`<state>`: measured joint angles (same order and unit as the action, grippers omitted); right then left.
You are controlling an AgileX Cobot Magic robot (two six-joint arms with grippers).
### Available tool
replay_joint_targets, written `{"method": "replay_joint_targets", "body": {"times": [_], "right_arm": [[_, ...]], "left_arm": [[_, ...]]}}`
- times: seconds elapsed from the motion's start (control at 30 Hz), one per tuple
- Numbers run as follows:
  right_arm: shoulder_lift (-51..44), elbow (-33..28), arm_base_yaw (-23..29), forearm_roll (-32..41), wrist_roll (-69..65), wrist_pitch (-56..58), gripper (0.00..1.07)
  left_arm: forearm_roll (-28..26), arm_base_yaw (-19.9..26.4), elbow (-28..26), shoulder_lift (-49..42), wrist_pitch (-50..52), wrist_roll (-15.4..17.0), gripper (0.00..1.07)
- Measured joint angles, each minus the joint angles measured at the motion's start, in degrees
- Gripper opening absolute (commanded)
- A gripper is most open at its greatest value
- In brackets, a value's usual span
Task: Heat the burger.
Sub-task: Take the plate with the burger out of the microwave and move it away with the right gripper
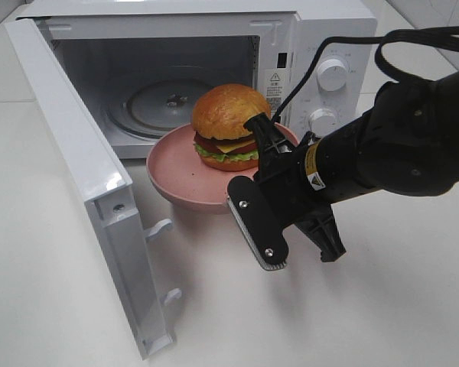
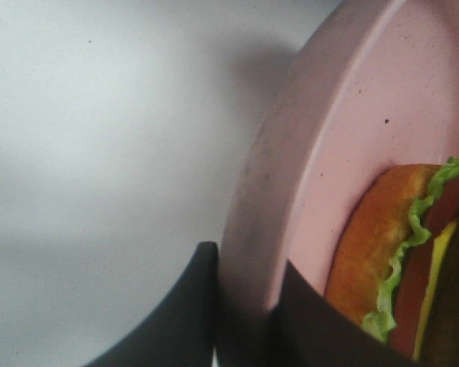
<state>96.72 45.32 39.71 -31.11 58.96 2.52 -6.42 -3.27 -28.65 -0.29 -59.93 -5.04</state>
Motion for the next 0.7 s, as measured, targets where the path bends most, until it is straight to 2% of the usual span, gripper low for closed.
{"method": "replay_joint_targets", "body": {"times": [0.7], "right_arm": [[-16.39, -14.38, 0.00, 0.06, -0.69, 9.28, 0.00]], "left_arm": [[0.00, 0.00, 0.00, 0.00, 0.00, 0.00, 0.00]]}}
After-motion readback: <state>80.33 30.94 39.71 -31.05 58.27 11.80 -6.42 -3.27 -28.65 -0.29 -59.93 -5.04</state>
